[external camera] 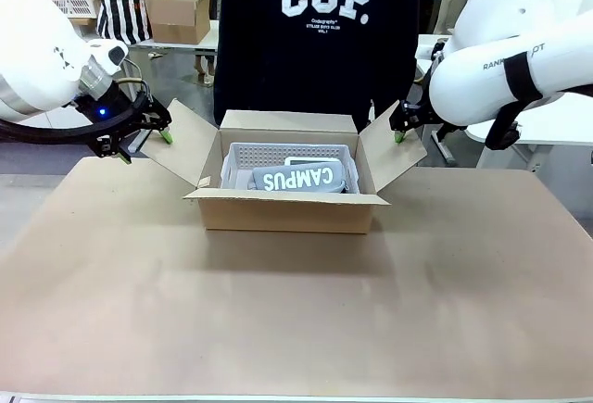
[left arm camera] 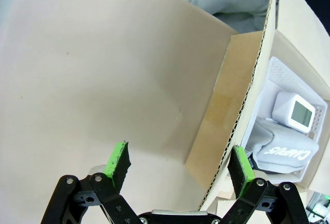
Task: Pack the gift set into the box.
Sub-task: Lift both hands away from the flaps of the Package Box, then press and hold the closed box until the human finishes sealing it.
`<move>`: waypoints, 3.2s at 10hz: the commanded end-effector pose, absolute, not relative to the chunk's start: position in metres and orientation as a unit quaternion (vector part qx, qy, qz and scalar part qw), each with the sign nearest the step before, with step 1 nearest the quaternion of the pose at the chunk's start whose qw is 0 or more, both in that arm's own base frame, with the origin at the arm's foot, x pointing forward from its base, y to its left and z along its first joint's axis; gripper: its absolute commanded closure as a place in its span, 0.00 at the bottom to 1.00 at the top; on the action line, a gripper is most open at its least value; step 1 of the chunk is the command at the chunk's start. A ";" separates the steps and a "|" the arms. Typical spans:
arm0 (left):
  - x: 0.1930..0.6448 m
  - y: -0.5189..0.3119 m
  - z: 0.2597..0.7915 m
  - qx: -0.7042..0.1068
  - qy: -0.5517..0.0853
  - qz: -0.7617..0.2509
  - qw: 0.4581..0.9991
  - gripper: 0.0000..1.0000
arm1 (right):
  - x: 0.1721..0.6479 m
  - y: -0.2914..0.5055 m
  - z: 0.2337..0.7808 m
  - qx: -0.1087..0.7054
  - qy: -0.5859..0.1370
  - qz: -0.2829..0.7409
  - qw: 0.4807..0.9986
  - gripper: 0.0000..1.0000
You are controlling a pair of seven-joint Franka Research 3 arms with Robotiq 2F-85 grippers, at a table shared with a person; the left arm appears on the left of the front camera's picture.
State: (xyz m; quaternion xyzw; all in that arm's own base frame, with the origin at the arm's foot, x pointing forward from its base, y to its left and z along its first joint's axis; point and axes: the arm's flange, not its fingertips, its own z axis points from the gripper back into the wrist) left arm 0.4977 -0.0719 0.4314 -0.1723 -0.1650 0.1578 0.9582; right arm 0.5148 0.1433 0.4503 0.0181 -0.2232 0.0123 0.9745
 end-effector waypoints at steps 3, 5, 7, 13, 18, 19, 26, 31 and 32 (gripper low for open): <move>0.497 -0.072 0.433 -0.164 -0.170 0.164 0.958 0.00 | 0.516 0.148 0.452 0.007 -0.226 0.001 0.974 0.00; 0.497 -0.072 0.433 -0.164 -0.170 0.164 0.958 0.00 | 0.516 0.148 0.452 0.007 -0.226 0.001 0.974 0.00; 0.497 -0.072 0.433 -0.164 -0.170 0.164 0.958 0.00 | 0.516 0.148 0.452 0.007 -0.226 0.001 0.974 0.00; 0.423 -0.073 0.512 -0.350 -0.099 0.083 0.928 0.00 | 0.432 0.112 0.548 0.213 -0.190 -0.021 0.958 0.00; 0.387 -0.025 0.525 -0.624 -0.065 0.005 0.779 0.00 | 0.348 0.011 0.579 0.478 -0.149 -0.016 0.866 0.00; 0.386 -0.004 0.521 -0.653 -0.087 0.025 0.752 0.00 | 0.339 -0.021 0.565 0.526 -0.174 -0.040 0.831 0.00; 0.382 0.005 0.526 -0.646 -0.086 0.027 0.758 0.00 | 0.333 -0.030 0.574 0.516 -0.172 -0.056 0.837 0.00; 0.382 0.005 0.526 -0.646 -0.086 0.027 0.758 0.00 | 0.333 -0.030 0.574 0.516 -0.172 -0.056 0.837 0.00; 0.382 0.005 0.526 -0.646 -0.086 0.027 0.758 0.00 | 0.333 -0.030 0.574 0.516 -0.172 -0.056 0.837 0.00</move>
